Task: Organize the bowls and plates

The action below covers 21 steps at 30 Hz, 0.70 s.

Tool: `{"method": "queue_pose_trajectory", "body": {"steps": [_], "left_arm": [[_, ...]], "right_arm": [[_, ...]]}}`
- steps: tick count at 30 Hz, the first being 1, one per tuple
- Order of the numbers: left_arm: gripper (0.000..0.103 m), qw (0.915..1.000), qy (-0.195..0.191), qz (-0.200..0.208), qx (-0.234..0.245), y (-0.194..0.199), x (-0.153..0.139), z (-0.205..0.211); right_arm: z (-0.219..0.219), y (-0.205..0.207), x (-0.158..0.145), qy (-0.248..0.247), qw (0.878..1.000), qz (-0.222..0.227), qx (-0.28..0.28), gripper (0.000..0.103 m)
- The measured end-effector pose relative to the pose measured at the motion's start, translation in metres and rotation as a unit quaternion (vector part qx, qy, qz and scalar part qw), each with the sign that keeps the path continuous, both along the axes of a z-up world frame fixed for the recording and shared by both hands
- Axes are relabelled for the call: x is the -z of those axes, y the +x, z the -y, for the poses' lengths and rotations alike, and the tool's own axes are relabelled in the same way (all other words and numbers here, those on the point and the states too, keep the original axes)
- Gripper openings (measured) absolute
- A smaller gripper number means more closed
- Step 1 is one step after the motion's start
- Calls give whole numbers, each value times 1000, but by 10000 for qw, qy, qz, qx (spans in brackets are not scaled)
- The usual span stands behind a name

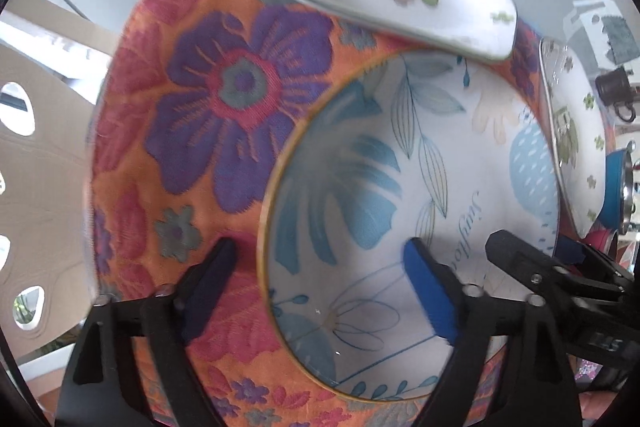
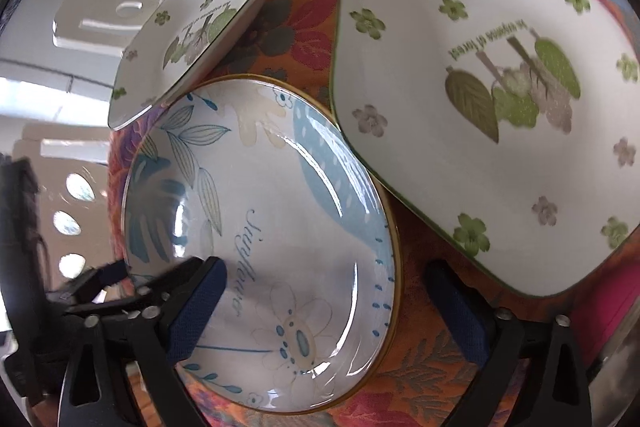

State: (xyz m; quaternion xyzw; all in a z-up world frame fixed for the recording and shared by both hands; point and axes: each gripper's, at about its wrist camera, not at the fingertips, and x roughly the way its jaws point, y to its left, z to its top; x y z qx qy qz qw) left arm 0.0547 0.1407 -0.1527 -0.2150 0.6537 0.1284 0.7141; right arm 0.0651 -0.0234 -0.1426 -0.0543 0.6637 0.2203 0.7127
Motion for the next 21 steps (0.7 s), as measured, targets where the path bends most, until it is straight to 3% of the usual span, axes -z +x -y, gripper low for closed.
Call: {"method": "queue_pose_trajectory", "body": {"steps": [8, 10, 21], "left_arm": [[48, 9996, -72, 254, -45, 4, -4, -30], [36, 9994, -137, 323, 23, 8, -5, -32], [36, 9975, -41, 378, 592, 15, -7, -23]], "right_arm": [[-3, 6, -5, -65, 9996, 172, -215, 70], [-4, 6, -6, -48, 9995, 180, -270, 68], [-8, 5, -5, -17, 9989, 68, -468, 64]]}}
